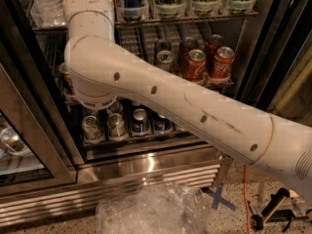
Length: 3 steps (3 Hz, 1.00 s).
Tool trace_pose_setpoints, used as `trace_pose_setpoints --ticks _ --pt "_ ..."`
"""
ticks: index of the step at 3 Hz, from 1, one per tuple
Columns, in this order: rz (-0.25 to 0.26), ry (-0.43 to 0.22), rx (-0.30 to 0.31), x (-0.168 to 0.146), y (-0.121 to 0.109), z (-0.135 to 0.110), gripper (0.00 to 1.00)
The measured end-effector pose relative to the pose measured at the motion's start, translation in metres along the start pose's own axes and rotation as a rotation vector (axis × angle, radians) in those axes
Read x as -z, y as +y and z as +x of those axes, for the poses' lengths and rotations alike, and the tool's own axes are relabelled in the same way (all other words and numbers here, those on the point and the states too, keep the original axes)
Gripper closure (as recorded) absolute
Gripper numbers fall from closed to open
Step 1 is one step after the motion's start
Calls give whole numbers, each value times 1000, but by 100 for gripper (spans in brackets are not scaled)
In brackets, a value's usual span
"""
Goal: Pick water bottle from top shelf of fridge
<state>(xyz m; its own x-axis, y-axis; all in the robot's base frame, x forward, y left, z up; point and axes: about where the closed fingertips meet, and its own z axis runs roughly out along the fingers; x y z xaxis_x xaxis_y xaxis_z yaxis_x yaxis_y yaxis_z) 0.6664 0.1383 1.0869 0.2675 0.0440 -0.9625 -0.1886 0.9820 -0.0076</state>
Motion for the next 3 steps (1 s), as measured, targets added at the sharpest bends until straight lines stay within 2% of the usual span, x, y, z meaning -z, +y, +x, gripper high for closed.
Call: trace_pose_setpoints --ticks 1,2,3 --pt "20 -4 2 -6 -4 1 36" --pt "46 -6 9 -10 -12 1 43" --pt "47 -6 9 -10 -12 1 62"
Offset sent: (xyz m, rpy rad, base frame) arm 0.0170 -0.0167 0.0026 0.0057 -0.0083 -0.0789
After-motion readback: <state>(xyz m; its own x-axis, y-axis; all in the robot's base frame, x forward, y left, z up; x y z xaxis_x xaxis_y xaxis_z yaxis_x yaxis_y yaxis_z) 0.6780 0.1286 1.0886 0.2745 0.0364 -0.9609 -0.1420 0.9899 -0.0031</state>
